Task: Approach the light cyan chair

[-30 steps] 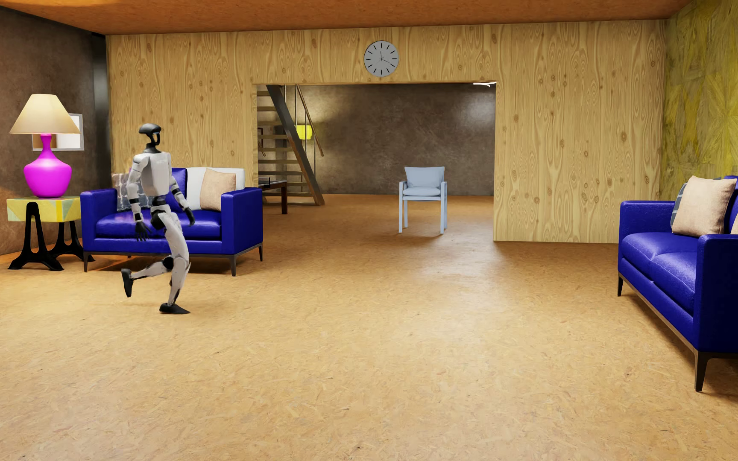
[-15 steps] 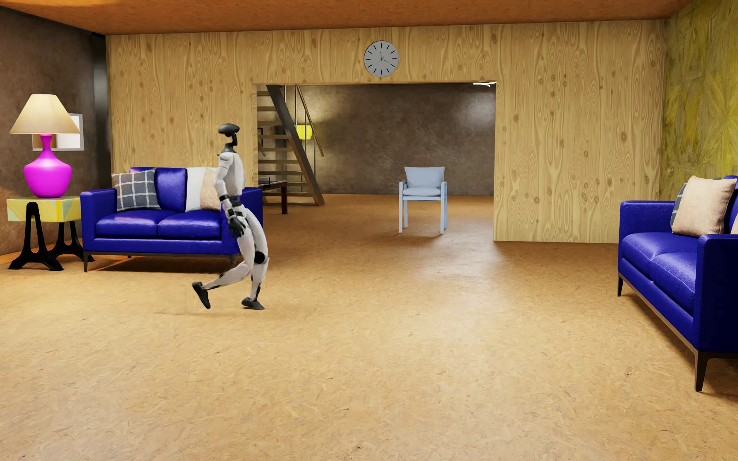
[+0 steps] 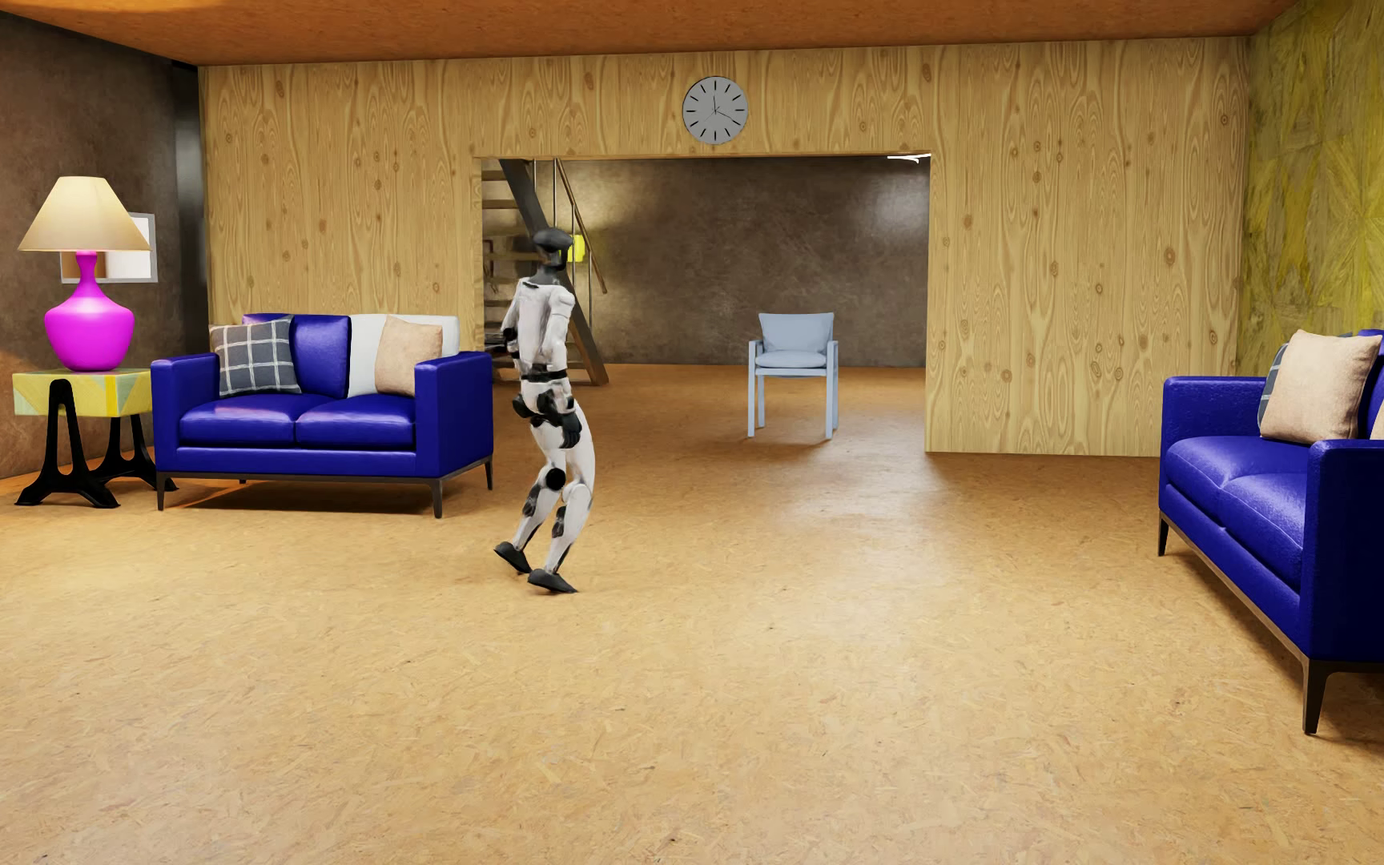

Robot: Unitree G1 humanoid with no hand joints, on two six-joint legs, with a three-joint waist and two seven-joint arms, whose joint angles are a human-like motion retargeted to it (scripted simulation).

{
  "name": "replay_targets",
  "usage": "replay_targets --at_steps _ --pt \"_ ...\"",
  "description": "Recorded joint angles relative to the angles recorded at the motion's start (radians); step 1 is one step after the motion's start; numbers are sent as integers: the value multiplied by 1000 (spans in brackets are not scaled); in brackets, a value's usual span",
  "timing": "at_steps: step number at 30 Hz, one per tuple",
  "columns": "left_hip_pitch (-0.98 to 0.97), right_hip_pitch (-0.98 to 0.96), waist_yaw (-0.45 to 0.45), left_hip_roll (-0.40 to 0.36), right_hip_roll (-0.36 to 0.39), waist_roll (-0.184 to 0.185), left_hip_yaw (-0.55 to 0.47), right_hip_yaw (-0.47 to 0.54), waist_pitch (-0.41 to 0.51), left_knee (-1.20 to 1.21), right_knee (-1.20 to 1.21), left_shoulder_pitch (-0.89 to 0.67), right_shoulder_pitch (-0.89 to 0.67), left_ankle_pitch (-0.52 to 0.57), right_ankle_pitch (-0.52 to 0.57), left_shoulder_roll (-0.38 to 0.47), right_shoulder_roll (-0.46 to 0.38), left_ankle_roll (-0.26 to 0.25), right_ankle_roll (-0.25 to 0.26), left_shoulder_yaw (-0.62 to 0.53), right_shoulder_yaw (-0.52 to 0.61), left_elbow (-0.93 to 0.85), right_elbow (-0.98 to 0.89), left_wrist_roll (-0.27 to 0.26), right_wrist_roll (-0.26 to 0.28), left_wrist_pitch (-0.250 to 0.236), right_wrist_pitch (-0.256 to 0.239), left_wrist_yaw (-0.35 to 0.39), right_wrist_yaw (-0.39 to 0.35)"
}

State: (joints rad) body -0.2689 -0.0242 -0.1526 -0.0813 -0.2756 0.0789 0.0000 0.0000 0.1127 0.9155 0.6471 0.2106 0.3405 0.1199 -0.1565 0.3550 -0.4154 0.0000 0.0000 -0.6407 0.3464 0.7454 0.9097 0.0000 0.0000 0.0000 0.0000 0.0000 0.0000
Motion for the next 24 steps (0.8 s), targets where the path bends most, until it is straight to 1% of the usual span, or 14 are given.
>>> replay_targets --at_steps 3,6,7,9,10,11,12,13,15,17,18,19,22,24 --pt "-145 157 98 78 -1 -29 0 0 -7 -173 -37 84 0 -36 -82 -2 10 0 0 -31 -14 86 -100 0 0 0 0 0 0" --pt "-264 291 185 108 50 -54 0 0 -22 -348 -88 158 -43 -212 -158 26 6 0 0 -88 -10 165 -163 0 0 0 0 0 0" --pt "-296 312 232 129 52 -66 0 0 -15 -355 -81 177 -75 -210 -182 36 -1 0 0 -118 18 196 -178 0 0 0 0 0 0" --pt "-390 374 309 134 26 -105 0 0 10 -221 -61 211 -121 76 -153 46 -15 0 0 -142 27 251 -194 0 0 0 0 0 0" --pt "-408 399 326 108 12 -126 0 0 15 -159 -47 202 -117 109 -78 43 -14 0 0 -171 3 292 -193 0 0 0 0 0 0" --pt "-381 375 340 75 -11 -143 0 0 2 -140 24 201 -98 61 28 44 -12 0 0 -200 -10 307 -177 0 0 0 0 0 0" --pt "-345 299 326 51 -5 -146 0 0 -16 -126 117 214 -83 -7 126 39 -9 0 0 -186 2 305 -150 0 0 0 0 0 0" --pt "-298 211 269 19 19 -152 0 0 -22 -127 257 226 -77 -74 135 38 -4 0 0 -155 11 275 -125 0 0 0 0 0 0" --pt "-102 53 145 -76 54 -167 0 0 19 -210 550 173 -43 -153 35 42 4 0 0 -182 38 223 -108 0 0 0 0 0 0" --pt "121 -156 48 -126 117 -161 0 0 35 -336 641 94 11 -264 -99 48 8 0 0 -120 85 133 -85 0 0 0 0 0 0" --pt "204 -276 -4 -138 133 -160 0 0 28 -384 599 56 33 -320 -117 51 5 0 0 -55 121 79 -68 0 0 0 0 0 0" --pt "312 -332 -62 -108 164 -150 0 0 34 -422 478 25 65 -377 -119 59 7 0 0 4 132 21 -54 0 0 0 0 0 0" --pt "532 -457 -174 -69 159 -152 0 0 -2 -500 -13 -98 138 -527 -25 80 14 0 0 174 163 -135 -19 0 0 0 0 0 0" --pt "629 -502 -219 -42 142 -163 0 0 -36 -506 -176 -155 175 -554 -52 102 11 0 0 235 168 -218 -13 0 0 0 0 0 0"
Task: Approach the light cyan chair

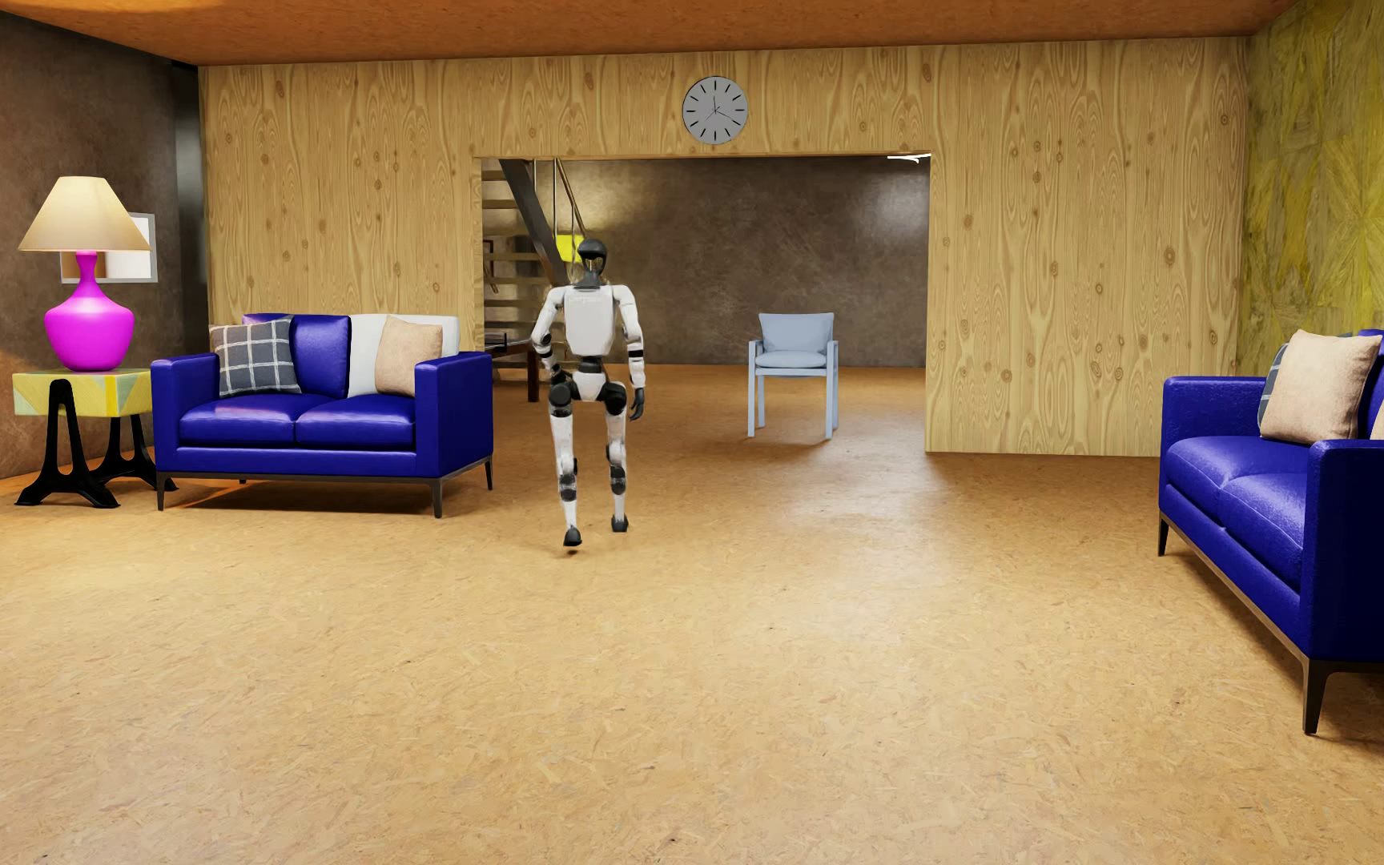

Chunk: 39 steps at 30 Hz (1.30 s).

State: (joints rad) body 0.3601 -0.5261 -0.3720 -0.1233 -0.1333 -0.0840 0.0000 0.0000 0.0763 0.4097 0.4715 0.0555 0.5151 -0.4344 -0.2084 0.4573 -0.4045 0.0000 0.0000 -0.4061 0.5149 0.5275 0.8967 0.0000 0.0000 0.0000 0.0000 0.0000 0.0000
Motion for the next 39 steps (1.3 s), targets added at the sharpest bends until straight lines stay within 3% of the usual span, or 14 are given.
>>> replay_targets --at_steps 5,8,12,15,16,19,21,23,27,29,31,32,35,39 --pt "-149 28 8 160 98 66 0 0 14 656 404 63 -57 529 -12 -43 30 0 0 -14 12 93 91 0 0 0 0 0 0" --pt "-466 301 246 101 158 27 0 0 35 1011 259 141 -130 498 -20 -58 59 0 0 -141 -57 221 -72 0 0 0 0 0 0" --pt "-723 674 434 45 130 -16 0 0 38 353 46 303 -242 732 -53 -70 60 0 0 -322 -149 421 -355 0 0 0 0 0 0" --pt "-797 821 530 85 95 10 0 0 15 73 37 394 -332 87 -165 -77 27 0 0 -397 -216 464 -473 0 0 0 0 0 0" --pt "-822 853 565 81 74 9 0 0 19 67 60 414 -342 82 -162 -79 26 0 0 -419 -237 475 -474 0 0 0 0 0 0" --pt "-883 851 562 -14 -15 -50 0 0 0 214 309 420 -303 656 209 -84 74 0 0 -475 -253 521 -318 0 0 0 0 0 0" --pt "-768 688 513 -71 -29 -44 0 0 22 278 693 363 -267 628 363 -92 83 0 0 -452 -173 501 -138 0 0 0 0 0 0" --pt "-577 502 388 -93 -30 -23 0 0 45 228 941 296 -252 524 51 -80 91 0 0 -386 -76 407 12 0 0 0 0 0 0" --pt "-244 260 164 -25 -2 38 0 0 27 82 538 126 -89 274 -14 -42 62 0 0 -199 -14 178 97 0 0 0 0 0 0" --pt "-121 206 112 -20 -23 28 0 0 4 21 150 42 -37 146 189 -35 48 0 0 -63 -11 105 98 0 0 0 0 0 0" --pt "-85 158 60 16 -31 30 0 0 -23 40 -357 -23 -24 94 740 -24 46 0 0 35 -4 35 112 0 0 0 0 0 0" --pt "-42 110 64 16 -27 27 0 0 -34 48 27 -38 -16 107 740 -23 55 0 0 40 -40 32 131 0 0 0 0 0 0" --pt "-53 111 63 100 90 50 0 0 -61 338 222 59 -9 365 187 -61 69 0 0 93 -66 27 169 0 0 0 0 0 0" --pt "-355 367 178 139 146 55 0 0 15 1006 261 95 -132 547 18 -102 70 0 0 -181 -104 307 48 0 0 0 0 0 0"
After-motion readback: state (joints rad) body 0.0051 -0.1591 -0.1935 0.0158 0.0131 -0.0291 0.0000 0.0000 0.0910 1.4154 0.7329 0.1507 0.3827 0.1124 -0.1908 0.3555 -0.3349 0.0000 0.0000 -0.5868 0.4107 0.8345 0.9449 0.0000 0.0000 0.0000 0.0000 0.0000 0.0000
